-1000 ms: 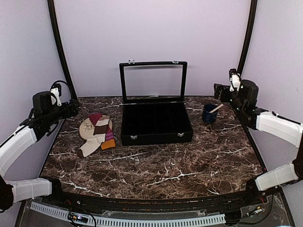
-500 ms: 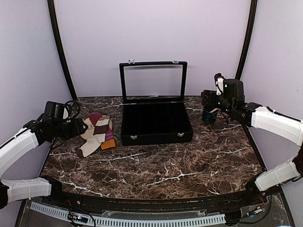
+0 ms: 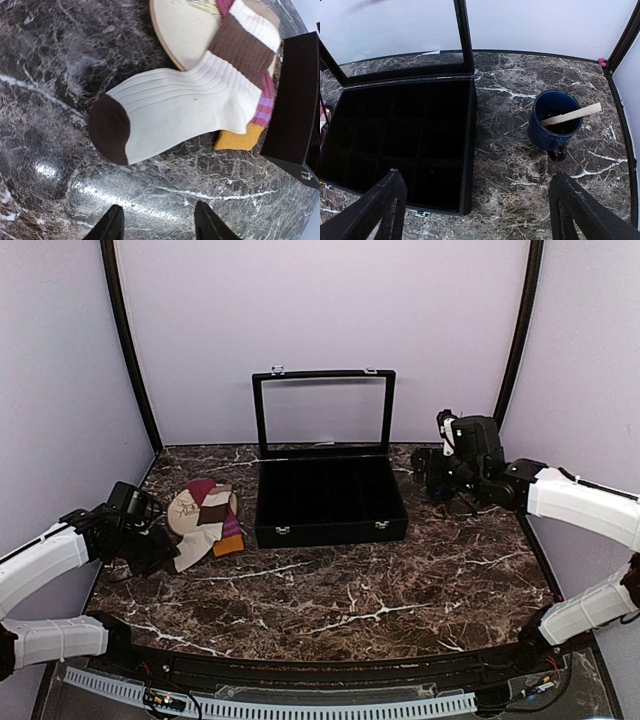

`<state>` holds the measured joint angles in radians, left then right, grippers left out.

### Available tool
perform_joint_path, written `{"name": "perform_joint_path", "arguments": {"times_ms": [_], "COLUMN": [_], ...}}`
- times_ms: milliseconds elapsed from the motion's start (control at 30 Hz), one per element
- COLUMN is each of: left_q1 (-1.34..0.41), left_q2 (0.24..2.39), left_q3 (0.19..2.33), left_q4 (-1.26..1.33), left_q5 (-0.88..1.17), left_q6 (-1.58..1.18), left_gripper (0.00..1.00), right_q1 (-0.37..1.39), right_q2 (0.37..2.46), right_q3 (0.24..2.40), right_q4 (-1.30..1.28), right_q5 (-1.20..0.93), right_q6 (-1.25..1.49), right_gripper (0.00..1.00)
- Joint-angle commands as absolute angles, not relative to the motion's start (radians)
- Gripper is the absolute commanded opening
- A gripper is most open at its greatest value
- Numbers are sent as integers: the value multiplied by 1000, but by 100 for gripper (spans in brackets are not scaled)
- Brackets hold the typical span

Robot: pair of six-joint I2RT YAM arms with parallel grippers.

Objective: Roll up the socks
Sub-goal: Pick up the sock from the corner of the board.

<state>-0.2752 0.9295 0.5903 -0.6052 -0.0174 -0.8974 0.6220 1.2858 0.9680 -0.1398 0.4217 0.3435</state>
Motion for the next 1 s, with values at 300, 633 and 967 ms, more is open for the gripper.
{"name": "perform_joint_path", "arguments": {"times_ms": [300,633,967], "left_q1": [-281,-276,-235], "left_q2": [1034,1209,1309], "left_q3": [577,648,679], "left_q4": [-614,-572,-544], "left_q5": [-149,-202,-193], "left_q6": [-1078,-1081,-1055], "left_gripper": [50,58,57], "right_q1": [662,661,661], "right_q2": [1354,1421,1473], "right_q3": [1086,1144,1215], "right_q4": [-166,-162,-188], "right_q5": [417,384,367], "right_q6": [367,344,308], "right_gripper": [92,92,94]}}
